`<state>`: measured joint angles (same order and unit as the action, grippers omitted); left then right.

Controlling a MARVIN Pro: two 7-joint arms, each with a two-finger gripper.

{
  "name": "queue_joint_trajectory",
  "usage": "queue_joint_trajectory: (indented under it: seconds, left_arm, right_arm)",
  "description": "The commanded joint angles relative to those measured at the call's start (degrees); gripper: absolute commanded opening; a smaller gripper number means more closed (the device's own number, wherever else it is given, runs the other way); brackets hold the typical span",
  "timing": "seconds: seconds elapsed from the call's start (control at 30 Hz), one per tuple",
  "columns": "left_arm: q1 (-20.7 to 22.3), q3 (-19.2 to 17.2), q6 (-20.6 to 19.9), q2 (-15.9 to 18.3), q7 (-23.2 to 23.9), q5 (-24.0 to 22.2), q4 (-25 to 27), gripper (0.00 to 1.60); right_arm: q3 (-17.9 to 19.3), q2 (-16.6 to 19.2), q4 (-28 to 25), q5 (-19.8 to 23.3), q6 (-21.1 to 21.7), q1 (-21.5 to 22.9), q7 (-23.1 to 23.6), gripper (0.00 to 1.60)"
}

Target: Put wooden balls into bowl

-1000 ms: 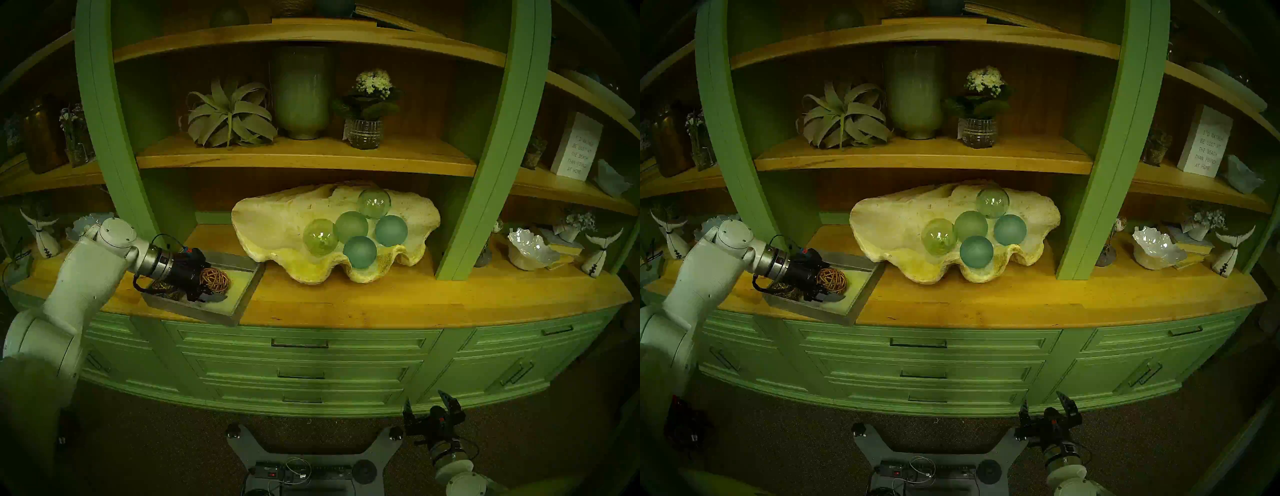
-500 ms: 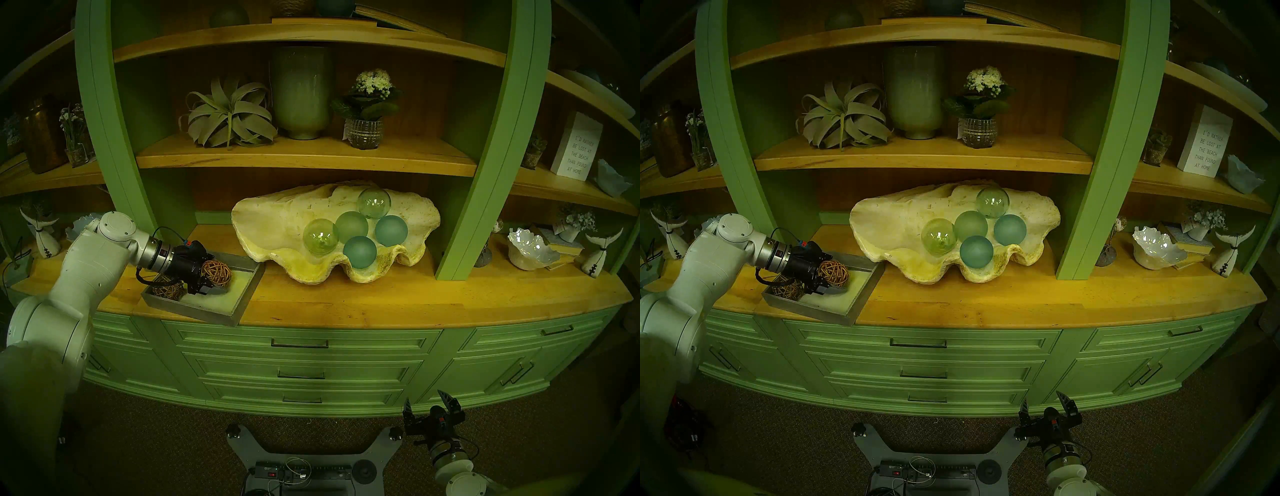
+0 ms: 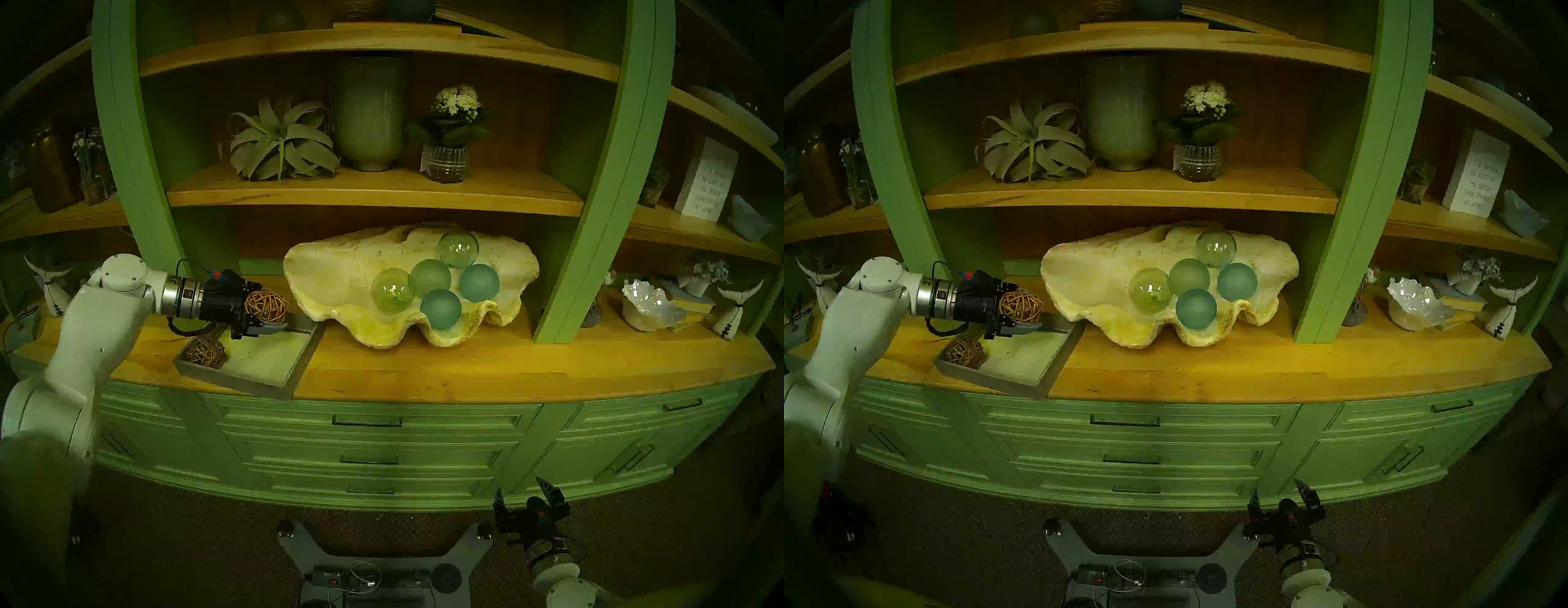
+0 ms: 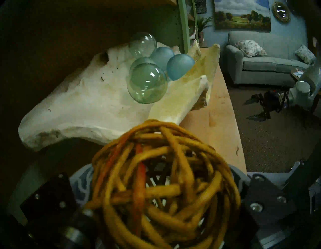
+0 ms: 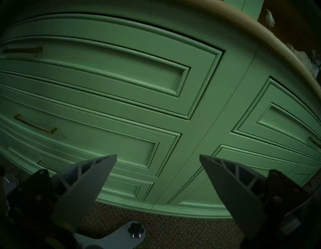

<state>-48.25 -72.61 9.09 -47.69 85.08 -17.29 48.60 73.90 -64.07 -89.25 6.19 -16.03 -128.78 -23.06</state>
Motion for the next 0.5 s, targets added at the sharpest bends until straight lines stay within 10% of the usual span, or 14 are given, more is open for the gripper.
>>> queue_joint_trajectory:
  seconds: [0.0, 0.47]
  left_arm:
    - [-7.3, -4.6, -2.6, 5.2, -0.1, -7.5, 6.6, 0.00]
    - [-18.0, -14.5, -5.9, 3.4, -5.1, -18.0, 16.7, 0.00]
  right_arm:
    - [0.0, 0.0, -1.4, -0.1, -0.4, 0.2, 0.0, 1.60]
    - [0.1, 0.0, -1.4, -0.1, -0.4, 0.2, 0.0, 1.60]
